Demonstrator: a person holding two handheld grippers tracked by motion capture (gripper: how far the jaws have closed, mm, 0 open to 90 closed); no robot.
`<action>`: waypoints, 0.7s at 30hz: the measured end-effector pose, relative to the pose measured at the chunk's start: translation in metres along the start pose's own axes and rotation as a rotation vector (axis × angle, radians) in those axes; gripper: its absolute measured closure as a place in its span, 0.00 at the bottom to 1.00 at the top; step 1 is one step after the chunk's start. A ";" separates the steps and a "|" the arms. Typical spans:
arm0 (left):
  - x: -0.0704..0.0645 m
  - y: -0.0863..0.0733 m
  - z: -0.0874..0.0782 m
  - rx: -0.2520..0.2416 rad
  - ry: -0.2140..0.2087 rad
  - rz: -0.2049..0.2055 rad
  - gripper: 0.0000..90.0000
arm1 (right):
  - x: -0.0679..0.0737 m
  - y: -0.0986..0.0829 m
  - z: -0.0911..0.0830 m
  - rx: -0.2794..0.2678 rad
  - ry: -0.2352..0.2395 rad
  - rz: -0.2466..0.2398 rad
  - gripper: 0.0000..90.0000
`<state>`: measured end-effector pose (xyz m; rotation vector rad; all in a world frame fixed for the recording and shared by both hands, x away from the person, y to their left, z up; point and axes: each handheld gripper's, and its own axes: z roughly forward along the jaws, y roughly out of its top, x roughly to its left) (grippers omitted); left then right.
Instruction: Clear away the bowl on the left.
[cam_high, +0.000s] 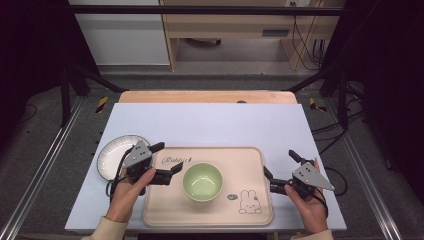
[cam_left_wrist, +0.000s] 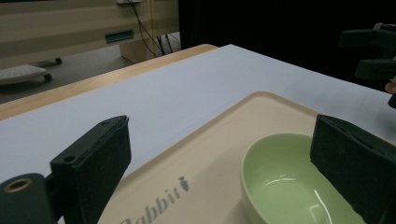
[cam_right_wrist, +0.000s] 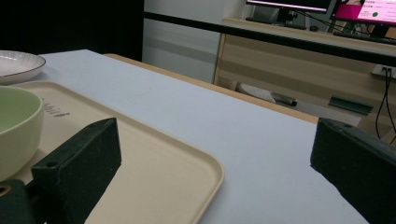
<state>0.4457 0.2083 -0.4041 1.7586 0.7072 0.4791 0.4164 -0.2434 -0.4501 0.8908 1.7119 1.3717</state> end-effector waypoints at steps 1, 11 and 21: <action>0.005 -0.004 -0.009 -0.010 0.024 -0.009 0.06 | 0.000 0.000 0.000 0.001 0.001 0.000 0.02; 0.025 -0.016 -0.041 -0.018 0.099 -0.025 0.06 | 0.000 0.000 0.000 -0.001 -0.002 -0.002 0.02; 0.040 -0.038 -0.063 -0.074 0.157 -0.069 0.05 | 0.000 0.000 0.000 0.003 -0.001 -0.002 0.02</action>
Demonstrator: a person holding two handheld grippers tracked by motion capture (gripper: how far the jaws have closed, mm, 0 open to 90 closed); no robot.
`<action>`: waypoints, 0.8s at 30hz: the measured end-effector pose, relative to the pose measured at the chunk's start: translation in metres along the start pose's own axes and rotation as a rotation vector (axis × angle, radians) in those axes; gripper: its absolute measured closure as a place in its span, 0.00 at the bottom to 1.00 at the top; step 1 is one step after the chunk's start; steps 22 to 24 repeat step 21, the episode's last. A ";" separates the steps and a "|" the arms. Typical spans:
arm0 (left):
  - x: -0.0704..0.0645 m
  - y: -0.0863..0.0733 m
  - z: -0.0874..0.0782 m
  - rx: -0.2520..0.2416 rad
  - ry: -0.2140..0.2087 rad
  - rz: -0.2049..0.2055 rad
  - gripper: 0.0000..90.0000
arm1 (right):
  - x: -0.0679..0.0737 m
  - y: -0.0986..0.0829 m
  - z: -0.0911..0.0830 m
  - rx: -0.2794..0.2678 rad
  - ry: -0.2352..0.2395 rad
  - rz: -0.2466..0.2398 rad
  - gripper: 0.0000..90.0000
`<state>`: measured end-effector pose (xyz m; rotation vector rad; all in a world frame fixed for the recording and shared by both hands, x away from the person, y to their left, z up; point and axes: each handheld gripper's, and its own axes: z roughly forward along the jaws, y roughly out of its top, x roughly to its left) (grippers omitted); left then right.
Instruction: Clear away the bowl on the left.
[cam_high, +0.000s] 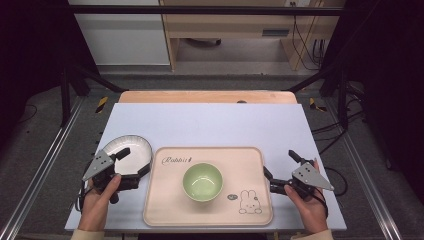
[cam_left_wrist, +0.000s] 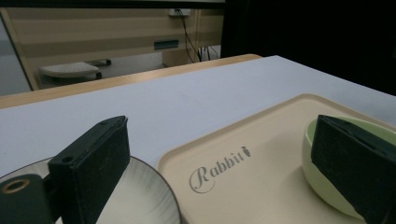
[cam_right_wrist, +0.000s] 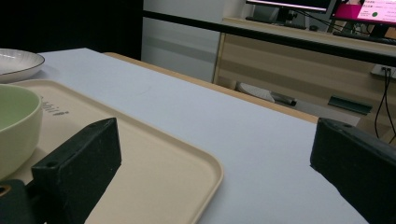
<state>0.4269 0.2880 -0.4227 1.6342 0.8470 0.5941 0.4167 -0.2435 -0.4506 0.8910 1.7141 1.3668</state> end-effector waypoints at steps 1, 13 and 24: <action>0.000 0.000 0.000 0.000 0.000 0.000 0.05 | 0.000 0.000 0.000 0.000 -0.001 0.000 0.02; 0.013 -0.025 -0.011 -0.030 0.035 0.021 0.05 | 0.001 0.000 0.000 -0.002 0.002 -0.001 0.02; 0.015 -0.029 -0.009 -0.017 0.028 0.007 0.05 | 0.001 0.000 0.000 -0.001 0.002 0.004 0.02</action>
